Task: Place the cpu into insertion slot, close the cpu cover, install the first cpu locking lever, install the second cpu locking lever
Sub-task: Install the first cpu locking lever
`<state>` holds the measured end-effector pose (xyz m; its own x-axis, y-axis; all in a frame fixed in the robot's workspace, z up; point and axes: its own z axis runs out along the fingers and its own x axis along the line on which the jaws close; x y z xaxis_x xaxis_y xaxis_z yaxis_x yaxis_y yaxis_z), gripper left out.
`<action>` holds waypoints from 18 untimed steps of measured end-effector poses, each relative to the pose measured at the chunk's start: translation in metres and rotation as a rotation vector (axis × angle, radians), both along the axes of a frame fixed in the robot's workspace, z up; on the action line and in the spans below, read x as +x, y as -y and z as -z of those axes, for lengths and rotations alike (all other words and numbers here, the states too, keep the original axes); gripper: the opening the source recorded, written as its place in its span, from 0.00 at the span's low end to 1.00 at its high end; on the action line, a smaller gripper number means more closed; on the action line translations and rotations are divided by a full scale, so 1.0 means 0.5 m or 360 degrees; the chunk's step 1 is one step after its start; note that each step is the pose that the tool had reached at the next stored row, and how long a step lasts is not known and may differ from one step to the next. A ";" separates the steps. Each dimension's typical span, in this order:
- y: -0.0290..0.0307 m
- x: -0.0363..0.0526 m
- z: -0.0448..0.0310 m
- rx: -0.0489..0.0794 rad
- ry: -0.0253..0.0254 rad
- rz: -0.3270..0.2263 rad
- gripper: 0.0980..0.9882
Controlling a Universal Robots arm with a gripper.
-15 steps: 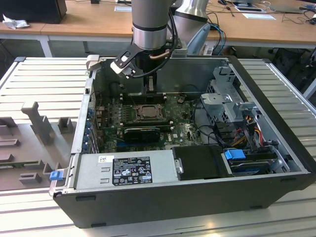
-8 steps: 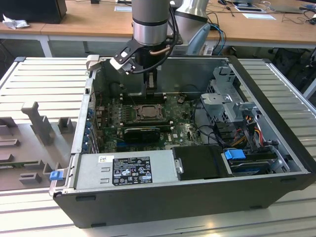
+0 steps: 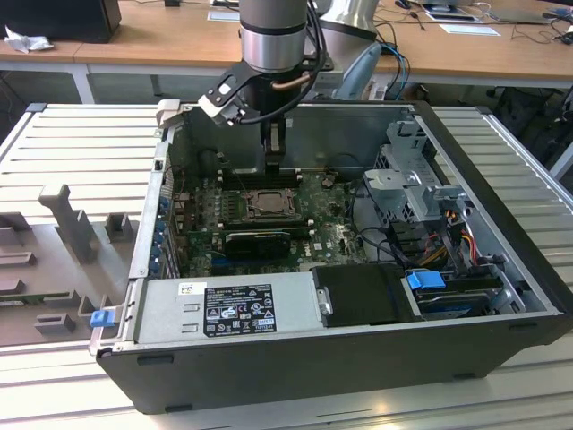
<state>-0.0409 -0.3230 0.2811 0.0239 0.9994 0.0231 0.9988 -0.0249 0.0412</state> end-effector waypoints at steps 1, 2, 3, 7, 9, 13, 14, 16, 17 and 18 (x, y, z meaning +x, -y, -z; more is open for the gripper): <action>0.000 0.000 -0.004 0.0000 0.00000 0.0000 0.01; 0.000 0.000 -0.006 0.0000 0.00000 0.0000 0.01; 0.000 0.000 -0.010 0.0000 0.00000 0.0000 0.01; 0.000 0.000 -0.013 0.0000 0.00000 -0.0038 0.01; 0.000 0.000 -0.013 0.0000 0.00000 -0.0076 0.01; 0.000 0.000 -0.013 0.0000 0.00000 -0.0131 0.01; 0.000 0.000 -0.013 0.0000 -0.00001 -0.0146 0.01; 0.000 0.000 -0.013 0.0000 0.00000 -0.0176 0.01; 0.000 0.000 -0.013 0.0000 0.00000 -0.0184 0.01; 0.000 0.000 -0.013 0.0000 -0.00001 -0.0193 0.01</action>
<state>-0.0409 -0.3230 0.2875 -0.0969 0.9950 0.0231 0.9945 0.0959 0.0411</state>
